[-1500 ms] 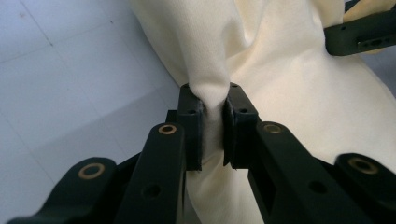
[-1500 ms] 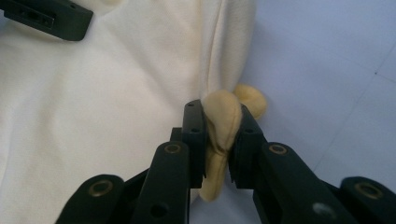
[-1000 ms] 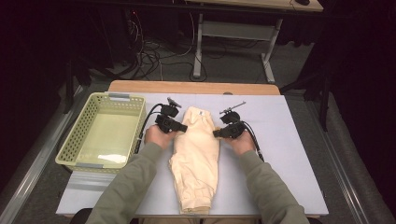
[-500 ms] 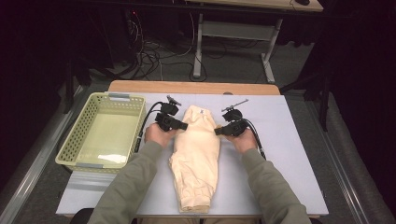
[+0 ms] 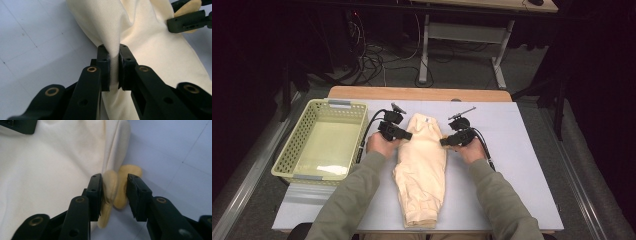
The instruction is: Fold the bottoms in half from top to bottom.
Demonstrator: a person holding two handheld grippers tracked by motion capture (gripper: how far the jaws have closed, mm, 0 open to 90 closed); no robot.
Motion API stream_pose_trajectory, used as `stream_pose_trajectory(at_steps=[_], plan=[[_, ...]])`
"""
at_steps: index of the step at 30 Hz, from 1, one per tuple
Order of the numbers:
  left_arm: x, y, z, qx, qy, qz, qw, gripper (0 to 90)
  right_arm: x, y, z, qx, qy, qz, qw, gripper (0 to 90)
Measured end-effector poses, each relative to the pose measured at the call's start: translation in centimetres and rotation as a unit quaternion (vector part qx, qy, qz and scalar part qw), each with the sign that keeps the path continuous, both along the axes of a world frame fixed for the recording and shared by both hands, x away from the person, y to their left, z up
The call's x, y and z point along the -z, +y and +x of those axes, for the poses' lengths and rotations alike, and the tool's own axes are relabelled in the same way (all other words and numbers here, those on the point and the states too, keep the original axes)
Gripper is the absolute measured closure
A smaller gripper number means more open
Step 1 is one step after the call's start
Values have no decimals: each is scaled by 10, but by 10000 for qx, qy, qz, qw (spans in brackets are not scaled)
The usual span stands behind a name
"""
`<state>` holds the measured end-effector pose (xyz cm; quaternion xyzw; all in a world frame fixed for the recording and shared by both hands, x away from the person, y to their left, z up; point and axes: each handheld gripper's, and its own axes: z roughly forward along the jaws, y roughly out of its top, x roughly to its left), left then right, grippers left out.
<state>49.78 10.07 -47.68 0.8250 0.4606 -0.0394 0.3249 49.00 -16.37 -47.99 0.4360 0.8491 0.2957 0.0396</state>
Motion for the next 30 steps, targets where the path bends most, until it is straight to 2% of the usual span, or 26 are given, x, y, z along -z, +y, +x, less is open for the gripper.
stream_pose_trajectory(at_steps=[5, 7, 9, 19, 24, 30], plan=[[0, 1, 0, -21, 31, 21, 10000, 799, 1, 1, 1, -36, -19, 18, 10000, 648], [0, 0, -1, -24, 21, 95, 9999, 799, 2, 1, 2, 30, -43, -15, 10000, 747], [0, 0, -1, -19, 9, 129, 9999, 800, 4, 2, 3, 89, -53, -144, 9998, 801], [2, -2, 3, -9, 47, 185, 9998, 805, 11, 6, 6, 192, 86, -234, 9995, 841], [2, -3, 4, -27, 78, 205, 9998, 805, 11, 12, 4, 30, 67, -288, 9996, 841], [2, -2, 5, 13, 75, 187, 9998, 805, 8, 12, 5, 16, 97, -282, 9996, 841]])
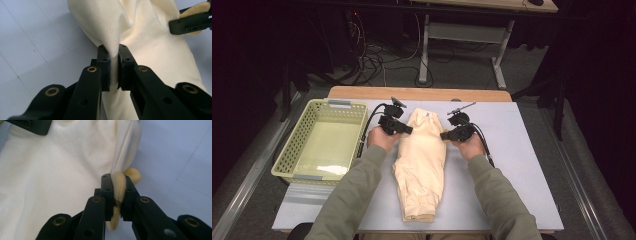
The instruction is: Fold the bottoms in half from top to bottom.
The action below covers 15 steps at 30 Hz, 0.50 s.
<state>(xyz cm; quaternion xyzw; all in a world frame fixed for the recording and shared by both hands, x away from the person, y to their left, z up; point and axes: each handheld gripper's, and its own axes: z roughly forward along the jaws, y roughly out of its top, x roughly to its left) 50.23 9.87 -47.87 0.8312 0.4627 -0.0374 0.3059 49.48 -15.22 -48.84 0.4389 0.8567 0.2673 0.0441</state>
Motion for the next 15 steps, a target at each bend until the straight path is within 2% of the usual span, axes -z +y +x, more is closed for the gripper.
stream_pose_trajectory(at_steps=[5, 12, 15], plan=[[-5, 1, 3, -25, -48, -36, 10000, 804, -5, -3, 0, 3, -115, 150, 9998, 840], [-12, 0, 7, -80, -126, -67, 9999, 799, -18, -4, 2, 41, -307, 177, 9994, 839], [-22, 1, 10, -119, -224, -151, 9996, 799, -24, -5, 5, 100, -438, 231, 9987, 839]])
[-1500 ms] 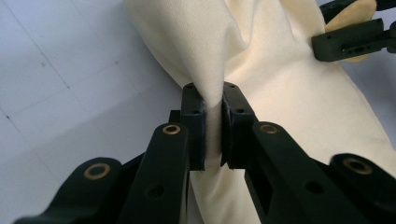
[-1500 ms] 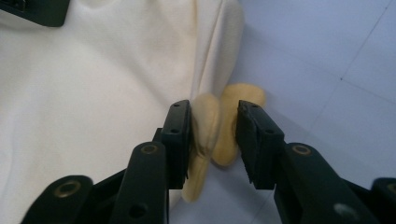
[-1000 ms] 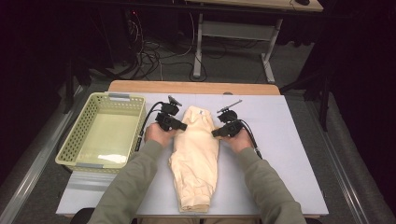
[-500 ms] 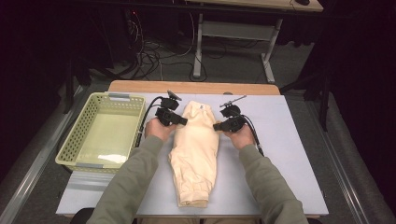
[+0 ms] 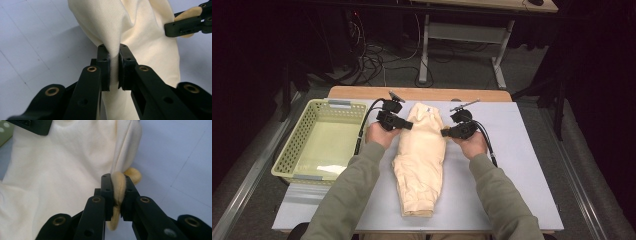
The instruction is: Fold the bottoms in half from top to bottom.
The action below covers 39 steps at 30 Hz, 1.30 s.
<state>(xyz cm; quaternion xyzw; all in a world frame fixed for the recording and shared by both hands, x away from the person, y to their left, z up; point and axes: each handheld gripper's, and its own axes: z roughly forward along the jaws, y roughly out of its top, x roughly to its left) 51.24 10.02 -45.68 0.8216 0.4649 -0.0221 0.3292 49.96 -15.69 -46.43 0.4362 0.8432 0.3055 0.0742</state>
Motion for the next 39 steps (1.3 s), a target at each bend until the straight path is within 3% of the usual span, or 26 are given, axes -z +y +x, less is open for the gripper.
stream_pose_trajectory(at_steps=[4, 11, 27, 39], plan=[[-11, -1, 2, -2, -114, -36, 9999, 799, -5, 0, 2, 51, -41, 35, 10000, 838], [-10, 3, -1, 79, -4, -91, 9999, 799, -7, -3, -2, -20, -26, 125, 9999, 838], [-16, 4, -19, 195, -104, -50, 9997, 798, -14, -1, -17, -157, -74, 35, 9998, 838], [-20, 6, -34, 347, -156, -120, 9992, 797, -15, -6, -26, -257, -89, 137, 9995, 838]])
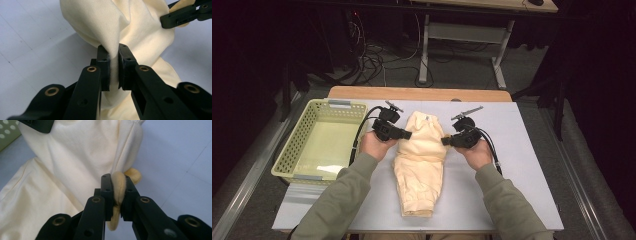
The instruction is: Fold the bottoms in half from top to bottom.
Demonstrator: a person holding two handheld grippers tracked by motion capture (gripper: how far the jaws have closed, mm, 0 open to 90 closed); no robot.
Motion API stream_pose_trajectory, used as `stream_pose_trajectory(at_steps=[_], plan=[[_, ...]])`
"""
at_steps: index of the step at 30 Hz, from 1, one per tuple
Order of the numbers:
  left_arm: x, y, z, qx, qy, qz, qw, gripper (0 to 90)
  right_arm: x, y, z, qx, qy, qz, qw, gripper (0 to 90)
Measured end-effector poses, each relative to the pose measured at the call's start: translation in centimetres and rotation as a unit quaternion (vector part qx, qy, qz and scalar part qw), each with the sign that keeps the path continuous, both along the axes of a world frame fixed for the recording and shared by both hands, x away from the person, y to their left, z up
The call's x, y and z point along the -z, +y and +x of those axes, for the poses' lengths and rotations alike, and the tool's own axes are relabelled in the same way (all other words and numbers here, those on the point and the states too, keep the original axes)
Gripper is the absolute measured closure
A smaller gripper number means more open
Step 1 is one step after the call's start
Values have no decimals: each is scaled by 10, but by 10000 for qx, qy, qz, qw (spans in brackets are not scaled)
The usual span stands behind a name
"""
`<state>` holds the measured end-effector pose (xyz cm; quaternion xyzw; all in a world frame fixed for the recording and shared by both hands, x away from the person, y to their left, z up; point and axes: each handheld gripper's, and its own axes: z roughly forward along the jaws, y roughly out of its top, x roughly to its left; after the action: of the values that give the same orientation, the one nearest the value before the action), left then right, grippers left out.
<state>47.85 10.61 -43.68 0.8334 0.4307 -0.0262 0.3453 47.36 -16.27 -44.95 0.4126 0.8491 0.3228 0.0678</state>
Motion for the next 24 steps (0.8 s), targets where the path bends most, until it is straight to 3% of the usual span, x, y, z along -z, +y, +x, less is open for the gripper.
stream_pose_trajectory(at_steps=[9, 24], plan=[[0, 2, -9, 82, -3, 29, 10000, 797, -4, 0, -13, -140, -40, 11, 9999, 838], [3, 2, -15, 157, 14, 54, 9999, 796, -2, -2, -20, -226, 54, 77, 9997, 837]])
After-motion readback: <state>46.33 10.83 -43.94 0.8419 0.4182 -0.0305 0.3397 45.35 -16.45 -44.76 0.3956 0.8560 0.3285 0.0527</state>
